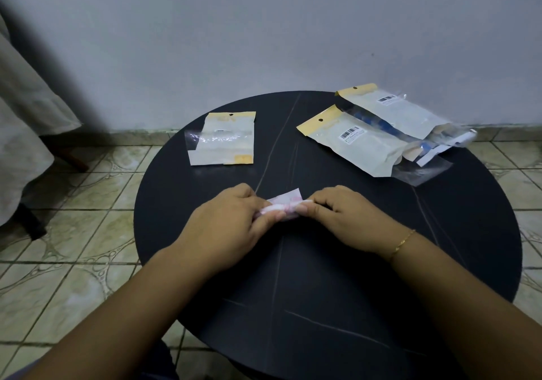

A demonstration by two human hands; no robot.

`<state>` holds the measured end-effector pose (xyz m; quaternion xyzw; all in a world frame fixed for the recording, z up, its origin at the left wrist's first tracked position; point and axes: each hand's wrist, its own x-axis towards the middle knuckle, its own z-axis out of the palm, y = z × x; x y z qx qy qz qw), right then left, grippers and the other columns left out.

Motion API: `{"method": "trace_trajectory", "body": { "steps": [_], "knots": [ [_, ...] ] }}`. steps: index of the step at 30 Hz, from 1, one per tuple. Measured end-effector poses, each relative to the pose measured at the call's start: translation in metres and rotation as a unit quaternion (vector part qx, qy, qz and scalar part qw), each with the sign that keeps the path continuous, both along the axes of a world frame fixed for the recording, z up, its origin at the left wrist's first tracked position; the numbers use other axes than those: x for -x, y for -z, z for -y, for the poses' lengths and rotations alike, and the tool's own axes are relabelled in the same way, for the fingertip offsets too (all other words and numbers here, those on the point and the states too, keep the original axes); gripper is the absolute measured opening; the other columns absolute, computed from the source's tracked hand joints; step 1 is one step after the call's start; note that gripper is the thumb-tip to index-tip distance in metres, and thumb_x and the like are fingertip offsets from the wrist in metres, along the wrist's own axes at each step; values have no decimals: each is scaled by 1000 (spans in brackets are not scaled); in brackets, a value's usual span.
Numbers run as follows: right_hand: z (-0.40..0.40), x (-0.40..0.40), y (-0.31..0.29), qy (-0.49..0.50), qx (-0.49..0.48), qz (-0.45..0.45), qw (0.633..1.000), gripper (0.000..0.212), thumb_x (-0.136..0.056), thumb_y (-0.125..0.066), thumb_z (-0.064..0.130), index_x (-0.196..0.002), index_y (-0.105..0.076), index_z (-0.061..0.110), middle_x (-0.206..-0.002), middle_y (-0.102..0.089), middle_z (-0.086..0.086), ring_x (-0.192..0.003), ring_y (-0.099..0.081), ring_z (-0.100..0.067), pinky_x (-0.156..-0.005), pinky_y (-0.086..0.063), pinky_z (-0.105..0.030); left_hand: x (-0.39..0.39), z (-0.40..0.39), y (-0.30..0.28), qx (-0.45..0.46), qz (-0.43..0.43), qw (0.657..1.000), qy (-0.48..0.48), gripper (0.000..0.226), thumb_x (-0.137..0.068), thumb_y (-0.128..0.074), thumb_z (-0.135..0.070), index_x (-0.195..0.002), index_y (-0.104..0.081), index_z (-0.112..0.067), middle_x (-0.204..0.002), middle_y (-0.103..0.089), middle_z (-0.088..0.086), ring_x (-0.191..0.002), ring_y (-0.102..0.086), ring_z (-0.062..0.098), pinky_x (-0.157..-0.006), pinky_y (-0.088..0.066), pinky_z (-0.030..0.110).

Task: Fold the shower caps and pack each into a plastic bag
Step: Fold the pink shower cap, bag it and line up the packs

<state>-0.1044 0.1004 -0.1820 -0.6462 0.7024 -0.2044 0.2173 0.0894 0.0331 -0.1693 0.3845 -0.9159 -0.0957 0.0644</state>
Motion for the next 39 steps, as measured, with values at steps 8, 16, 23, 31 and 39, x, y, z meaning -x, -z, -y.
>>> {"method": "trace_trajectory", "body": {
  "steps": [8, 16, 23, 31, 39],
  "knots": [
    [13, -16, 3, 90, -21, -60, 994, 43, -98, -25, 48, -114, -62, 32, -106, -60, 3, -110, -44, -20, -92, -28, -35, 7, -12, 34, 172, -31, 985, -5, 50, -92, -35, -34, -132, -53, -11, -131, -58, 7, -123, -52, 28, -103, -35, 39],
    [9, -34, 11, 189, 159, -134, 960, 36, -92, -39, 47, -113, -56, 23, -122, -53, 0, -118, -41, -21, -96, -29, -32, 8, -9, 44, 104, -24, 994, 7, 57, -92, -27, -38, -141, -42, -14, -143, -46, 3, -134, -40, 26, -111, -20, 36],
    [1, -59, 18, -62, 33, -116, 991, 81, -74, 15, 58, -147, 13, 22, -156, 15, 7, -140, 19, -1, -115, 13, -25, 8, -14, 33, 62, 41, 997, 26, 67, -67, 17, -50, -129, 34, -28, -149, 25, -14, -142, 22, 12, -112, 18, 28],
    [-3, -58, 12, -64, -2, -117, 991, 77, -71, 11, 67, -137, 24, 29, -146, 24, 17, -137, 20, 3, -115, 13, -26, 3, -11, 37, 12, -2, 999, 31, 69, -70, 14, -54, -135, 29, -35, -145, 30, -19, -135, 30, 1, -109, 20, 19],
    [-5, -58, 13, -61, -12, -115, 991, 87, -69, 14, 66, -145, 15, 25, -155, 16, 13, -138, 18, 2, -115, 15, -29, -25, -10, 39, -8, 12, 1000, -13, 73, -72, 16, -58, -138, 27, -31, -147, 29, -19, -134, 29, -6, -109, 17, 17]
  ]
}}
